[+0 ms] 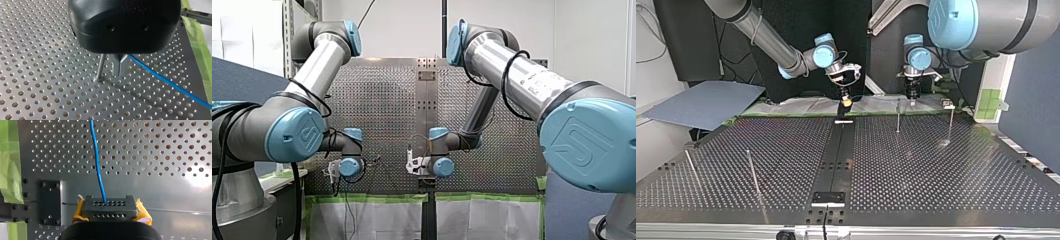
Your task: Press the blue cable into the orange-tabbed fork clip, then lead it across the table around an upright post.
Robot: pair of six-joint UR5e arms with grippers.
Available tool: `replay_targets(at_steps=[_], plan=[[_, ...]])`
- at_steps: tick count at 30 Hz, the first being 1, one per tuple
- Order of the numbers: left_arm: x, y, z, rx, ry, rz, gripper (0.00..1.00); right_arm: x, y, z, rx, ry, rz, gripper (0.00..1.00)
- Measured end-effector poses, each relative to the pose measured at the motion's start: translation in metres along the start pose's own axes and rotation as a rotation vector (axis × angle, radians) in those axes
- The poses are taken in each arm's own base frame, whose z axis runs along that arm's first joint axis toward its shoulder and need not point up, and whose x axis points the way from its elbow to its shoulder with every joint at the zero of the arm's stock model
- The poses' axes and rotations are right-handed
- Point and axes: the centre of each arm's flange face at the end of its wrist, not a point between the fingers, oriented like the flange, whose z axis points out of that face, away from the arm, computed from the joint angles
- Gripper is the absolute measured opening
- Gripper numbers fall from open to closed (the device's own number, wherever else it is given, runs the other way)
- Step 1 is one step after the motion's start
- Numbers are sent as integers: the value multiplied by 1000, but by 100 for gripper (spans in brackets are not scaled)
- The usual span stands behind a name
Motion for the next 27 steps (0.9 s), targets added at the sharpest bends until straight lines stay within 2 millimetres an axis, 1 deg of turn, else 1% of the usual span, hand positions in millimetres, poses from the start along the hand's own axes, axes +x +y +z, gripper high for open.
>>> replay_targets(at_steps=[13,22,27], plan=[[-8,3,19,7,29,0,0,2,8,3,-19,-6,1,0],[-15,5,33,15,42,-18,0,11,16,11,-40,3,3,0],[-21,8,44,14,45,-24,0,17,23,17,-52,14,4,0]])
